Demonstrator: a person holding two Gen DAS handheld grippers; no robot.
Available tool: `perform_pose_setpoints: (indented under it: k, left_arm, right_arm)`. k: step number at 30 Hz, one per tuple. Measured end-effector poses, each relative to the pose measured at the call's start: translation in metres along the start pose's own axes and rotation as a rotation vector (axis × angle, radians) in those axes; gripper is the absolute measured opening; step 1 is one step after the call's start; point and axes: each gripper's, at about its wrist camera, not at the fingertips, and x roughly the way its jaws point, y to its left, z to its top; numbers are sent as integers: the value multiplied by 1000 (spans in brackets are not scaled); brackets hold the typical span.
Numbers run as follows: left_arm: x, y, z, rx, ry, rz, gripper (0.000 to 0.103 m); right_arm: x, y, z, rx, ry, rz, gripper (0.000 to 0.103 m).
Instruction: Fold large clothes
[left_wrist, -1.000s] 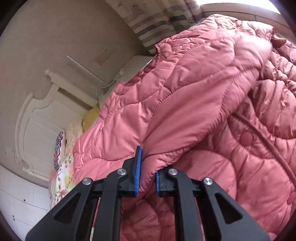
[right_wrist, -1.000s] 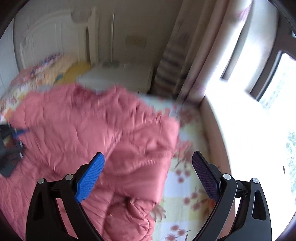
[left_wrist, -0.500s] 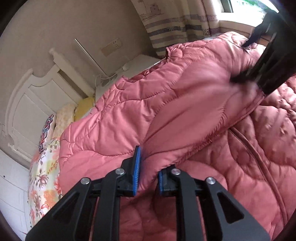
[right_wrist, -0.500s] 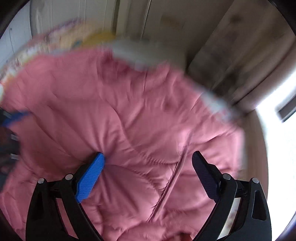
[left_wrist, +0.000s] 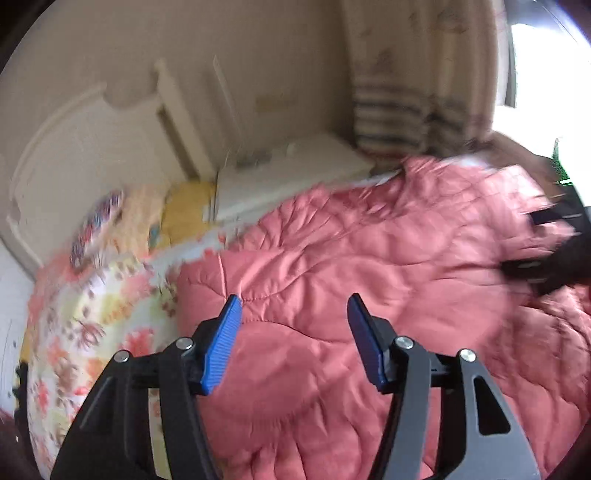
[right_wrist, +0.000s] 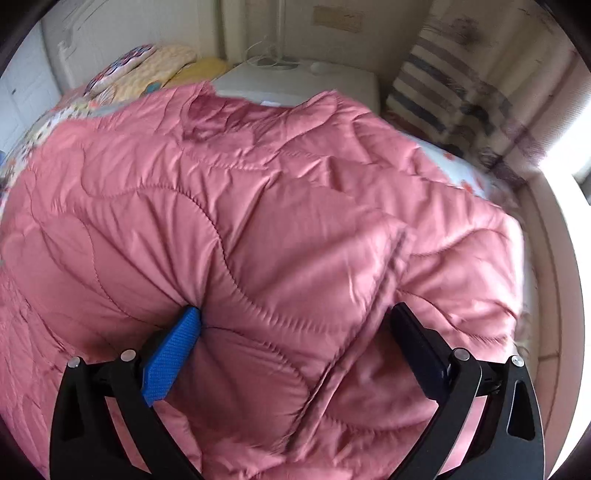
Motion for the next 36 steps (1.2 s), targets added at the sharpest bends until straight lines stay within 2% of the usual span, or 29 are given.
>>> perform_pose_setpoints:
  k: [1,3,7,8,10,12,14,16,17,19,20,21,22,24,25,28,29,30,32,34,36]
  left_arm:
    - [18,2,-2,-20,47,16,52]
    - [36,2,-11,-42,94,4,50]
    - [46,-9,-25,-24,96,25,50]
    - [47,-9,-27,-32,96,22,50]
    - [48,-6,-27,-52,104,12,51]
    - [51,-5,-28,-66,109,7,51]
    - [54,-3,-27,-71,112,4,52]
    - [54,-3,-27,-69,110,4,52]
    - [54,-3,-27,-71,109,2,52]
    - [53,-2,-28,-76,106,-4,52]
    - [53,-1,-28,-81,102,-9,52]
    - [53,0,-29,-83,98,-11,52]
    - [53,0,-29,-87,93,-21,52]
    - [52,-1,-30,-87,88,-21,52]
    - [50,-1,-30,-88,85,-22,52]
    - [46,2,-33,-101,81,-33,53]
    - [46,3,-34,-106,78,-35,55]
    - [46,4,-35,-109,73,-36,56]
    - [47,3,-36,-109,68,-29,58]
    - [46,2,-36,-112,68,-25,59]
    - [39,7,-38,-134,64,-41,61]
  right_arm:
    - [-13,3,1,-7,-31,-6,98]
    - [-40,12,7,-28,-115,-12,98]
    - [-52,45,26,-139,-200,32,98]
    - [-43,51,32,-157,-191,26,98]
    - [-5,48,44,-127,-111,13,98]
    - [41,40,41,-96,11,90,99]
    - [38,30,41,-52,-1,132,99]
    - [20,30,40,-34,-15,86,97]
    - [8,32,37,-39,-47,81,97]
    - [-10,38,23,-73,-111,131,98]
    - [-7,40,17,-87,-101,125,98]
    - [9,43,8,-116,-47,93,98]
    - [21,41,3,-115,-31,104,99]
    - [17,35,1,-75,-32,119,98]
    - [8,34,3,-61,-24,86,98]
    - [-21,39,-5,-87,-117,-16,98]
    - [-14,37,-10,-87,-101,-65,98]
    - [0,31,-10,-70,-60,-60,98]
    - [18,13,-13,29,-22,74,99]
    - [7,7,-12,56,-12,54,98]
    - [-15,8,-20,61,-78,22,98]
